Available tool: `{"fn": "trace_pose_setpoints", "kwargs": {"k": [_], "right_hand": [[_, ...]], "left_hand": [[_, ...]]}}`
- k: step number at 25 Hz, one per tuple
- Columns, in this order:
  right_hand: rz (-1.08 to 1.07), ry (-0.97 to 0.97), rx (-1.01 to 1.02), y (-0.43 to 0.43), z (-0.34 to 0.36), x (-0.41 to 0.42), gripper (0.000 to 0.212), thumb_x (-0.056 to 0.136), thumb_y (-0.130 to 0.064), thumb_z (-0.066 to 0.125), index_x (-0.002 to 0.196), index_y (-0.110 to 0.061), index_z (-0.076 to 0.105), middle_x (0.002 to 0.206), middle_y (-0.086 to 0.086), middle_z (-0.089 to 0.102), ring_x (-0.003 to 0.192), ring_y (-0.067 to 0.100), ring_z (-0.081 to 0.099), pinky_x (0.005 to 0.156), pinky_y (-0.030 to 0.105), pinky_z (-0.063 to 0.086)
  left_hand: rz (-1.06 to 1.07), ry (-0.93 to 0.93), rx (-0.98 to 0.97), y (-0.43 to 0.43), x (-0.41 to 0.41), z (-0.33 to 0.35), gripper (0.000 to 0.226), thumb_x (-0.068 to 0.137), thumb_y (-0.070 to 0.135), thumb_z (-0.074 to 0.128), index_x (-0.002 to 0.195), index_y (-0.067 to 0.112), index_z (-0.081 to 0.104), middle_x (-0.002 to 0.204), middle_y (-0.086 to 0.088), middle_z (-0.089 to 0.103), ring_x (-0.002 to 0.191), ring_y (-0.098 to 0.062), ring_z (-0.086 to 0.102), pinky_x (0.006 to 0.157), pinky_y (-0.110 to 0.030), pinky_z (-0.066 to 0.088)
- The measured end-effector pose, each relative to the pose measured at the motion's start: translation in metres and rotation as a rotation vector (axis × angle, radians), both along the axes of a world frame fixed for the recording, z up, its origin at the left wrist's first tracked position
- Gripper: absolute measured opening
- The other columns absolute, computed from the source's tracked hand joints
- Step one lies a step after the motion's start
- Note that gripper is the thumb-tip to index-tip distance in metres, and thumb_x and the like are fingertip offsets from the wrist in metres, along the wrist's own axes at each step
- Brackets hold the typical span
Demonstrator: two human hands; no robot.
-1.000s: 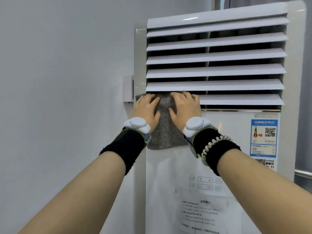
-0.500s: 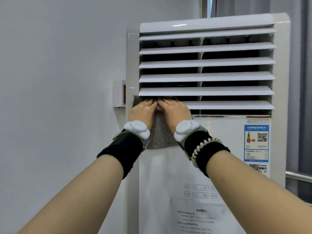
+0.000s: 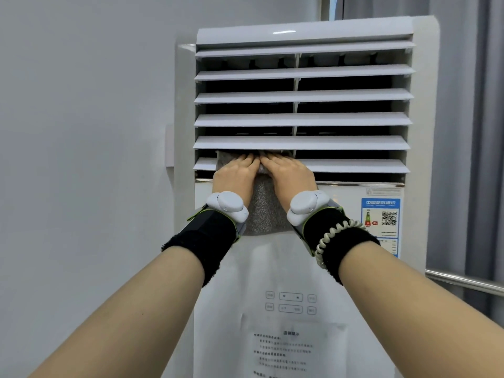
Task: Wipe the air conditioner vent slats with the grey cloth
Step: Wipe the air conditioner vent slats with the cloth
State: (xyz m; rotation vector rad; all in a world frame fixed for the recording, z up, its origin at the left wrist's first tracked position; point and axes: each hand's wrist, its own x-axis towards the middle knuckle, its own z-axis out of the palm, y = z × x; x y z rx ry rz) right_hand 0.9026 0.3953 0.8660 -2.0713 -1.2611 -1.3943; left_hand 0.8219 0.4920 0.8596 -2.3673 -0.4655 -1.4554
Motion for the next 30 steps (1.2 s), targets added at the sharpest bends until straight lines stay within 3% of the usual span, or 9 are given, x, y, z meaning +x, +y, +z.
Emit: {"fn": "trace_pose_setpoints", "kwargs": {"k": [6, 9, 11, 14, 26, 30], "right_hand": [[0.011, -0.006, -0.001, -0.031, 0.001, 0.016, 0.035, 0.096, -0.012, 0.045, 0.131, -0.013, 0.051, 0.134, 0.005, 0.059, 0.125, 0.022, 0.052, 0.107, 0.033, 0.037], [0.046, -0.009, -0.022, -0.037, 0.001, 0.019, 0.037, 0.096, -0.011, 0.043, 0.132, -0.014, 0.049, 0.136, 0.003, 0.057, 0.127, 0.02, 0.051, 0.106, 0.032, 0.037], [0.08, -0.009, -0.005, -0.041, 0.0, 0.02, 0.037, 0.095, -0.009, 0.044, 0.131, -0.014, 0.051, 0.134, 0.004, 0.059, 0.125, 0.021, 0.053, 0.105, 0.032, 0.038], [0.128, -0.016, 0.03, -0.05, -0.004, 0.023, 0.037, 0.093, -0.005, 0.048, 0.127, -0.014, 0.056, 0.129, 0.005, 0.063, 0.121, 0.022, 0.057, 0.105, 0.033, 0.04], [0.044, -0.032, 0.07, -0.115, -0.005, 0.066, 0.034, 0.095, -0.008, 0.047, 0.128, -0.011, 0.055, 0.133, 0.009, 0.059, 0.125, 0.024, 0.054, 0.109, 0.034, 0.037], [0.006, -0.039, 0.066, -0.138, -0.004, 0.075, 0.033, 0.094, -0.007, 0.049, 0.126, -0.008, 0.056, 0.13, 0.012, 0.062, 0.12, 0.027, 0.057, 0.104, 0.037, 0.042]], "left_hand": [[-0.009, -0.034, 0.013, -0.027, 0.021, -0.002, 0.035, 0.1, 0.021, 0.031, 0.132, 0.019, 0.045, 0.143, 0.003, 0.048, 0.132, -0.016, 0.042, 0.099, -0.029, 0.038], [-0.053, -0.083, -0.002, -0.036, 0.021, -0.003, 0.032, 0.097, 0.015, 0.04, 0.126, 0.013, 0.054, 0.135, -0.002, 0.057, 0.127, -0.019, 0.05, 0.098, -0.031, 0.042], [-0.1, -0.189, 0.069, -0.042, 0.018, -0.006, 0.023, 0.084, 0.008, 0.063, 0.106, 0.009, 0.068, 0.113, -0.005, 0.071, 0.106, -0.021, 0.066, 0.081, -0.03, 0.054], [-0.088, -0.254, 0.154, -0.051, 0.022, -0.011, 0.025, 0.061, 0.008, 0.084, 0.083, 0.013, 0.076, 0.087, 0.0, 0.078, 0.08, -0.015, 0.074, 0.06, -0.023, 0.057], [-0.191, -0.162, 0.183, -0.106, 0.055, -0.012, 0.033, 0.062, 0.0, 0.078, 0.093, 0.011, 0.074, 0.094, -0.002, 0.077, 0.086, -0.018, 0.073, 0.069, -0.026, 0.059], [-0.212, -0.077, 0.063, -0.127, 0.066, -0.007, 0.036, 0.085, 0.001, 0.053, 0.119, 0.011, 0.061, 0.124, -0.004, 0.065, 0.115, -0.02, 0.061, 0.093, -0.03, 0.049]]}}
